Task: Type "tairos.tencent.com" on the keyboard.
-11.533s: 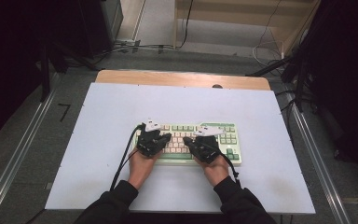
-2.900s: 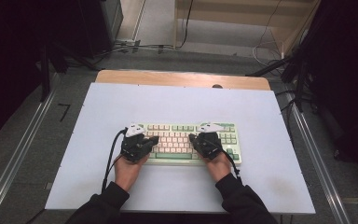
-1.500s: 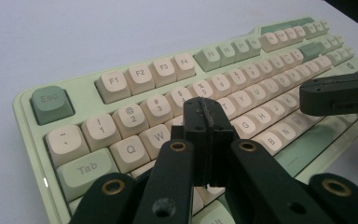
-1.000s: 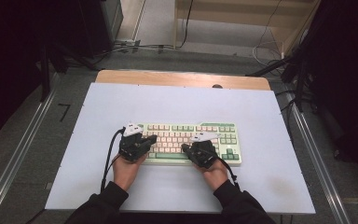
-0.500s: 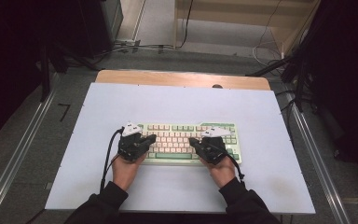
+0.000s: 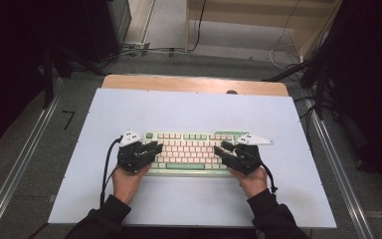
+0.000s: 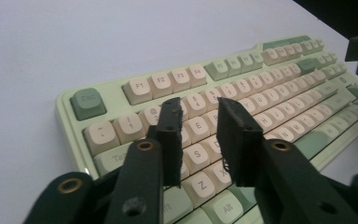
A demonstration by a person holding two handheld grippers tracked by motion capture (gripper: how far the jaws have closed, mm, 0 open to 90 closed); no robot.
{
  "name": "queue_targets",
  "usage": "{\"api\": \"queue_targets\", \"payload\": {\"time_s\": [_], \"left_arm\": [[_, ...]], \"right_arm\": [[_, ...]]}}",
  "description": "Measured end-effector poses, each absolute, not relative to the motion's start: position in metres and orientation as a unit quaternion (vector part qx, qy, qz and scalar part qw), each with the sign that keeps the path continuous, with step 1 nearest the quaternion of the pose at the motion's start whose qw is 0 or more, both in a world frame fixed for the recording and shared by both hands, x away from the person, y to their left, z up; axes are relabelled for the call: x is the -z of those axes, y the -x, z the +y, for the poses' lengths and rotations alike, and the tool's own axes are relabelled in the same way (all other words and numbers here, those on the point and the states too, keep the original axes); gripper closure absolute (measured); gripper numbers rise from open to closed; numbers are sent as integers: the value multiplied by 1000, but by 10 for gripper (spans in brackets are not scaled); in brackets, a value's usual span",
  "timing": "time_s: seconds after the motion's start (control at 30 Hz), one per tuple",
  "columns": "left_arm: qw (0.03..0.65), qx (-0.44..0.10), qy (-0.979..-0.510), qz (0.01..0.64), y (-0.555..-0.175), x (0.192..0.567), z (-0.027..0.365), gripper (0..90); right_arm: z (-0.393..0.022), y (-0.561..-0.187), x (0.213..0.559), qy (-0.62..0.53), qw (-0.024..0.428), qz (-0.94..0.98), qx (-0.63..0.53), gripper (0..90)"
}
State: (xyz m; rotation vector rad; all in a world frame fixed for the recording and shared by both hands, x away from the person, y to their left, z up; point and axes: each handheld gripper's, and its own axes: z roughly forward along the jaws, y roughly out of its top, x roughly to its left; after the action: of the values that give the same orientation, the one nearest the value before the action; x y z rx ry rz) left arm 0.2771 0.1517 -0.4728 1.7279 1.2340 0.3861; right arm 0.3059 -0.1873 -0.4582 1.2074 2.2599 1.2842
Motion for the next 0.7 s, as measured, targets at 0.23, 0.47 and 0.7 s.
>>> {"api": "queue_targets", "payload": {"time_s": [0.23, 0.47, 0.7], "left_arm": [[465, -192, -699, 508, -269, 469, 155, 527], [459, -214, -689, 518, -262, 468, 160, 385], [457, -223, -677, 532, -254, 467, 174, 340]], "right_arm": [[-204, -305, 459, -431, 149, 772, -442, 352], [-216, -301, 458, -440, 155, 769, -437, 291], [-235, -295, 456, -453, 170, 757, -439, 252]]}}
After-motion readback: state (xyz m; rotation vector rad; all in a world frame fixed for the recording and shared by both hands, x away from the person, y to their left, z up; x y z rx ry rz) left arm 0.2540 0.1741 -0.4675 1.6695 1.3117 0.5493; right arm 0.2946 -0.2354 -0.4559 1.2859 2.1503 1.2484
